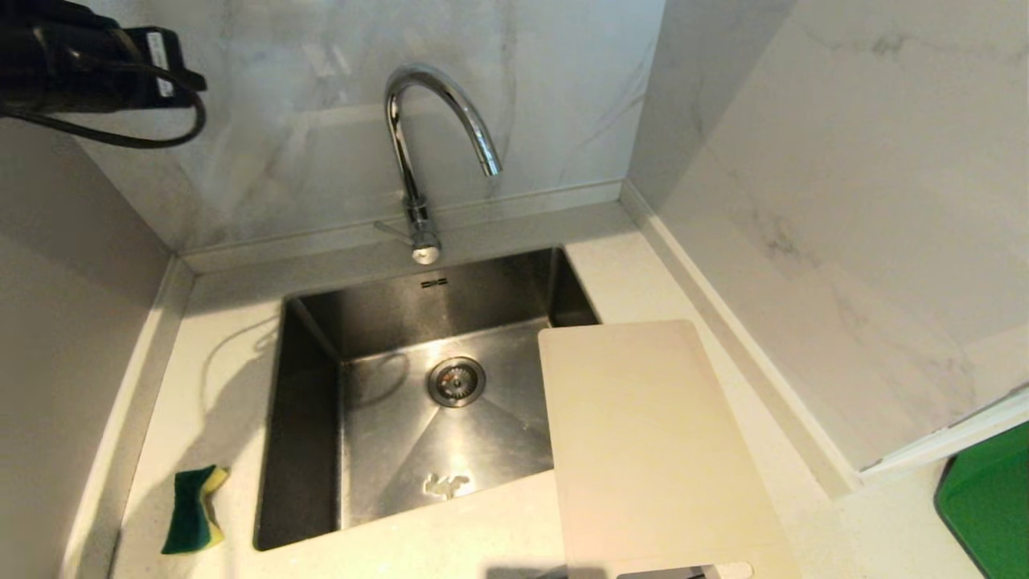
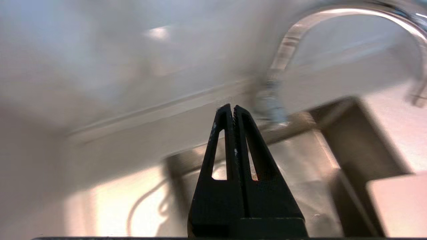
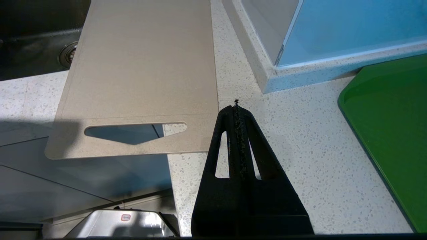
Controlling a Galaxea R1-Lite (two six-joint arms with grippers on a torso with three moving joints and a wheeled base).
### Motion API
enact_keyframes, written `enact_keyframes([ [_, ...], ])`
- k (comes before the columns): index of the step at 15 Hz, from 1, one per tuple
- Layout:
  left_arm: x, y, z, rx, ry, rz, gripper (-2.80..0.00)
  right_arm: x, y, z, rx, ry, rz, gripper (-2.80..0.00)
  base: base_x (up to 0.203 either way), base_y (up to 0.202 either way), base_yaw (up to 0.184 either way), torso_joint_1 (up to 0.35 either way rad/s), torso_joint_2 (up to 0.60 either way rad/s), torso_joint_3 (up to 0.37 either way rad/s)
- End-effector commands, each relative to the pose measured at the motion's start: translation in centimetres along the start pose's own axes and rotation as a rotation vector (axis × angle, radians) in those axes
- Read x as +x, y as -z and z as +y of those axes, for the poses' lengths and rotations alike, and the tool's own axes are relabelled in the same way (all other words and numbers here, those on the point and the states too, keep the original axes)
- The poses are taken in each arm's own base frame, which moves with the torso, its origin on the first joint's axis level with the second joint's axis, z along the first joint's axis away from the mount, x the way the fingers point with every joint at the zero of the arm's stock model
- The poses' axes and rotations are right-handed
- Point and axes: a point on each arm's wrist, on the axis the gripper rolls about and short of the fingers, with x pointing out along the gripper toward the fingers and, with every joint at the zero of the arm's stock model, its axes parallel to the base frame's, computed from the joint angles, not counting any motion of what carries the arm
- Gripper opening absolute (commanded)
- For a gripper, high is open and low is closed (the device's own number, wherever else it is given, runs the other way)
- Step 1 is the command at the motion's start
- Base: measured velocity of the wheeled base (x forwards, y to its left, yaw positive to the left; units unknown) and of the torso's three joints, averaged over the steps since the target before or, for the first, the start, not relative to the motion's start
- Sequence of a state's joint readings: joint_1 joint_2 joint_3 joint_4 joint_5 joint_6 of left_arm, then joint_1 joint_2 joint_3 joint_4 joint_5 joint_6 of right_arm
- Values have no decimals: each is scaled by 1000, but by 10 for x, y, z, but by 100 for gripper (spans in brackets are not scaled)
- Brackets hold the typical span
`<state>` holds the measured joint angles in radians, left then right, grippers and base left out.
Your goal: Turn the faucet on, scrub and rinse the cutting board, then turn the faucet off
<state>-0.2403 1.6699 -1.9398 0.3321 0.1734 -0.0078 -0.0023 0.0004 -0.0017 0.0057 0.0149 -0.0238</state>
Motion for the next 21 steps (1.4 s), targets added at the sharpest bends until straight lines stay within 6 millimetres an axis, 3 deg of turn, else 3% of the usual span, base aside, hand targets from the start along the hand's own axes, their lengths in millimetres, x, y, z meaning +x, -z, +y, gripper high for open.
enact_keyframes([
  [1,-57,-26,19,-16,-42,-87,-280,0,0,0,-1,0,0,-280,0,0,0,0,0,0],
  [7,-132,-42,53,-24,-195,-153,-280,0,0,0,1,0,0,-280,0,0,0,0,0,0],
  [14,-208,-39,54,-49,-236,-168,-280,0,0,0,1,0,0,-280,0,0,0,0,0,0],
  [18,-251,-21,50,-51,-235,-150,-280,0,0,0,2,1,0,-280,0,0,0,0,0,0],
  [21,-264,4,49,-50,-228,-98,-280,0,0,0,2,2,0,-280,0,0,0,0,0,0],
])
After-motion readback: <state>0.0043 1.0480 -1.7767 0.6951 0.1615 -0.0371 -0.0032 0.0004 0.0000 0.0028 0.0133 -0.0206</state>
